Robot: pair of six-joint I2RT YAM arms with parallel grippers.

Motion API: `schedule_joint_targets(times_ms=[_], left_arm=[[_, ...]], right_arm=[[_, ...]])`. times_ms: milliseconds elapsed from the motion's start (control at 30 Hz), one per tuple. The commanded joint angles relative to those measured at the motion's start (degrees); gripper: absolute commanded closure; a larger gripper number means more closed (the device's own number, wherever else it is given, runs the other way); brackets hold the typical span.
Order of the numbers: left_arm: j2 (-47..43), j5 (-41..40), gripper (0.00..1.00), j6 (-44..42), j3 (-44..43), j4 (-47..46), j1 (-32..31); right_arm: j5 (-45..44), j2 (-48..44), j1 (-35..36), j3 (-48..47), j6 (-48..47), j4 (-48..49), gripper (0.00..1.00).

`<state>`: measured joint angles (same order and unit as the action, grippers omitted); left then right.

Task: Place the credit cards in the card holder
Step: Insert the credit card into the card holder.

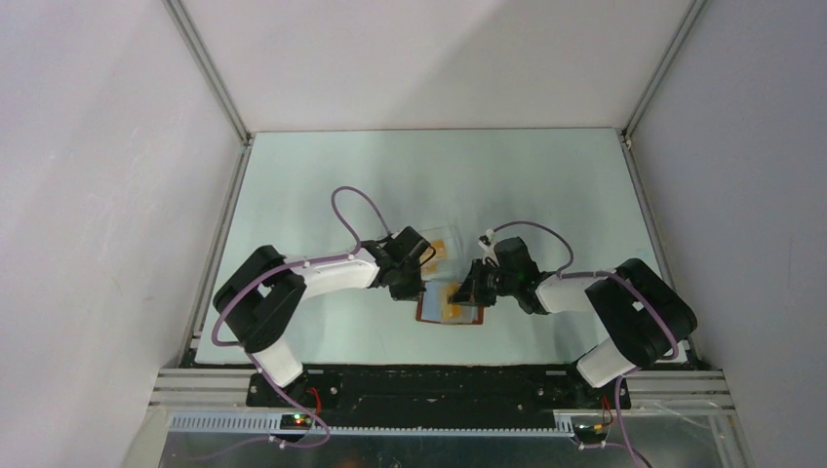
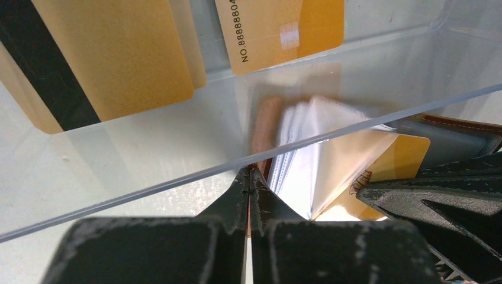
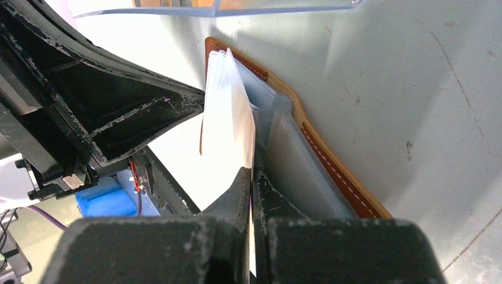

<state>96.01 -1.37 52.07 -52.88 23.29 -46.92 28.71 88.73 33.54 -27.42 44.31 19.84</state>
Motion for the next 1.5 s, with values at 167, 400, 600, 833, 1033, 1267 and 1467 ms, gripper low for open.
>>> schedule_joint_targets(times_ms=[167,400,600,833,1033,1267,1467], left_arm=[[3.0,0.9,1.0,0.4,0.6,-0.1,-0.9],[3.7,0.9,1.0,0.3,0.4,-0.1,-1.0],[3.5,2.2,1.0,0.4,0.5,0.0,-1.1],[3.2,2.1,1.0,0.4,0.5,-0.1,-1.1],[3.3,1.9,1.0,0.4,0.4,0.0,-1.2],[3.4,1.7,1.0,0.4,0.5,0.0,-1.3],[3.7,1.9,1.0,0.2,0.2,0.0,-1.3]], right_arm=[[-3.8,-1.4,-1.3,1.6,-1.5,-0.7,1.0],[-5.1,-4.0,-2.1,3.1,-1.9,-1.0,1.0],[-3.5,-1.6,-2.4,3.9,-0.6,3.1,1.0],[-4.1,-2.1,-3.4,5.1,0.6,5.5,1.0],[-3.6,0.0,-2.5,5.6,2.8,9.6,1.0],[-4.8,0.3,-1.3,5.6,3.2,10.3,1.0],[-6.1,-0.7,-0.8,5.8,3.6,10.9,1.0]])
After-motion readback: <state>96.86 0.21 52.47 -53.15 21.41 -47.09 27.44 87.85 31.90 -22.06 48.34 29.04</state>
